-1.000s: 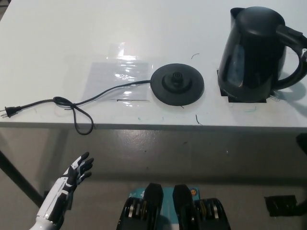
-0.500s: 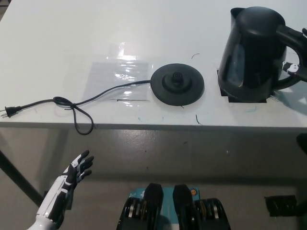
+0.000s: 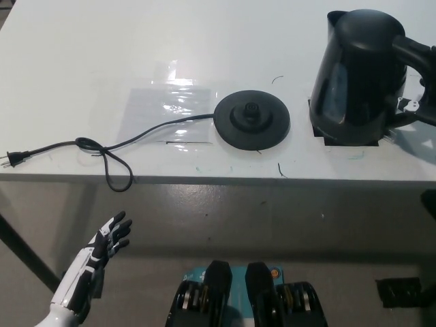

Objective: A kettle and its base are kept separately on the desk infront of the robot and the robot uses its right hand to lift the kettle by its handle and places it on its base to align it correctly.

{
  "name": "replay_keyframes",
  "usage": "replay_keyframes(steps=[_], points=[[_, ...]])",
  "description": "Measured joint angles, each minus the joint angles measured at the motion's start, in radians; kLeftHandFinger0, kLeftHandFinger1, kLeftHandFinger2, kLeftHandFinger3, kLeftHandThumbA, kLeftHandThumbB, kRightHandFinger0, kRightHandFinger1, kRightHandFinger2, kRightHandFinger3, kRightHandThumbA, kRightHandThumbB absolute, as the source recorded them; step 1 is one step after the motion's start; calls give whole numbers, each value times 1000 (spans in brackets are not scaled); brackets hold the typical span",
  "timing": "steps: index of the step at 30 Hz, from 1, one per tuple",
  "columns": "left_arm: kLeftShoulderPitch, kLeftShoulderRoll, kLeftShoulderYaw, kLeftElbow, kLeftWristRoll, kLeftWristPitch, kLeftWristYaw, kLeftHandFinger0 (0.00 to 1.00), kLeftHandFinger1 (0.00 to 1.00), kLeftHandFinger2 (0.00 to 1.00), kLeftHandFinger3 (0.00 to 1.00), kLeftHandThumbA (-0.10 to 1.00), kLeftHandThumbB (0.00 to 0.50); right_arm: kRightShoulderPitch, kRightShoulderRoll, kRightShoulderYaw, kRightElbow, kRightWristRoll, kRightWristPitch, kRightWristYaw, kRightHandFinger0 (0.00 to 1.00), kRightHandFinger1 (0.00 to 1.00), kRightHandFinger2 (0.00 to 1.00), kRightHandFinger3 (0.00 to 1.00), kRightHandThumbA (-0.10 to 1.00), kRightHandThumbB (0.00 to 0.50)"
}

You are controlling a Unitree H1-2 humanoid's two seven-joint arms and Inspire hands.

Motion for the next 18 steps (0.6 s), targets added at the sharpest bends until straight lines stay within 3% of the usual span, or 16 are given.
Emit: replay_keyframes(steps=[1, 2, 3, 4, 7, 10, 14, 18], points=[[-1, 0, 0, 0, 0, 0, 0, 1000, 1000, 1000, 1000, 1000, 121, -1, 0, -2, -1, -2, 0, -8, 686, 625, 707, 801, 724, 321], [-2, 0, 0, 0, 0, 0, 0, 1000, 1000, 1000, 1000, 1000, 115, -3, 3, -9, -3, -3, -1, -20, 228, 272, 412, 480, 573, 290], [-3, 0, 0, 0, 0, 0, 0, 1000, 1000, 1000, 1000, 1000, 116, -3, 7, -17, -7, -3, -1, -30, 52, 118, 270, 323, 510, 275], [-3, 0, 0, 0, -1, 0, 0, 1000, 1000, 1000, 1000, 1000, 118, -3, 16, -30, -18, -5, -1, -52, 2, 5, 172, 167, 316, 261], [-8, 0, 0, 0, -1, 0, 0, 1000, 1000, 1000, 1000, 999, 115, -3, 32, -41, -39, -30, -3, -106, 0, 39, 269, 154, 127, 227], [-10, 0, 0, 0, -1, 0, 0, 1000, 1000, 1000, 1000, 1000, 115, -3, 50, -55, -59, -51, -4, -164, 0, 32, 278, 136, 107, 221], [-11, 0, 0, 0, -1, 0, 0, 1000, 1000, 1000, 1000, 1000, 97, -3, 65, -65, -82, -70, -4, -223, 0, 69, 416, 217, 71, 190], [-12, 2, 1, 1, -2, 0, -2, 1000, 1000, 1000, 1000, 1000, 86, -3, 65, -71, -83, -76, 0, -248, 0, 106, 485, 256, 75, 196]])
